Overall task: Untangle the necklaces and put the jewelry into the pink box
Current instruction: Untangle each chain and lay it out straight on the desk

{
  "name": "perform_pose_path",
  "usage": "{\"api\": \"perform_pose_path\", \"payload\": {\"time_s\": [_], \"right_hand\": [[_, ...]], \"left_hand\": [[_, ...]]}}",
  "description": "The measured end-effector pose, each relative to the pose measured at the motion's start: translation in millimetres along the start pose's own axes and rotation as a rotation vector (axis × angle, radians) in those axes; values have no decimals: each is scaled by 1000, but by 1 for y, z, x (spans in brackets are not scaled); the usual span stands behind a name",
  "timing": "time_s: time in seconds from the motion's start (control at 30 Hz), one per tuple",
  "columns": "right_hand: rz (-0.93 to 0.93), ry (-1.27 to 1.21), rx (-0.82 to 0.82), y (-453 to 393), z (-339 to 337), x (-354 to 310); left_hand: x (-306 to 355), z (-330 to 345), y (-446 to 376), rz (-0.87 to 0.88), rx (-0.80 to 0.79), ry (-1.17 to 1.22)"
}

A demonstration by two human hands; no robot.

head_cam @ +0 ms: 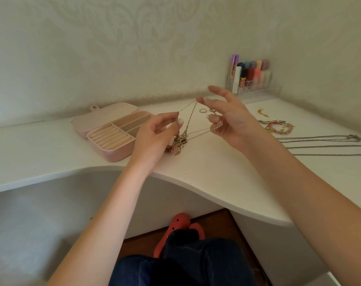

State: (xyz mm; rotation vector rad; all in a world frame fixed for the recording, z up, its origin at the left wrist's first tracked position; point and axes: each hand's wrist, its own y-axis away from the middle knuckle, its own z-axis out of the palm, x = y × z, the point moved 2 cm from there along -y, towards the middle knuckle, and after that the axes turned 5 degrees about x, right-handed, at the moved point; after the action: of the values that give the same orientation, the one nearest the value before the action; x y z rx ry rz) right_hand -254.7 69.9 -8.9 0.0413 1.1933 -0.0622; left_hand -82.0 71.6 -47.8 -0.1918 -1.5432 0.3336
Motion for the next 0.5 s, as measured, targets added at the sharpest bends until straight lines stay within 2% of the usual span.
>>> {"api": "perform_pose_path", "payload": {"time_s": [0.17, 0.3, 0.4, 0.5], "right_hand": [[-186, 364, 35, 1, -7, -3], [-448, 860, 180, -8, -12, 2], [-445, 912, 304, -12, -18, 2], [-429, 932, 335, -14, -22, 1]], "left_hand": [[2, -1, 1, -37, 53, 61], [4, -2, 2, -49, 107, 120], [3, -3, 0, -26, 120, 85], [5, -3, 1, -39, 134, 86]]}}
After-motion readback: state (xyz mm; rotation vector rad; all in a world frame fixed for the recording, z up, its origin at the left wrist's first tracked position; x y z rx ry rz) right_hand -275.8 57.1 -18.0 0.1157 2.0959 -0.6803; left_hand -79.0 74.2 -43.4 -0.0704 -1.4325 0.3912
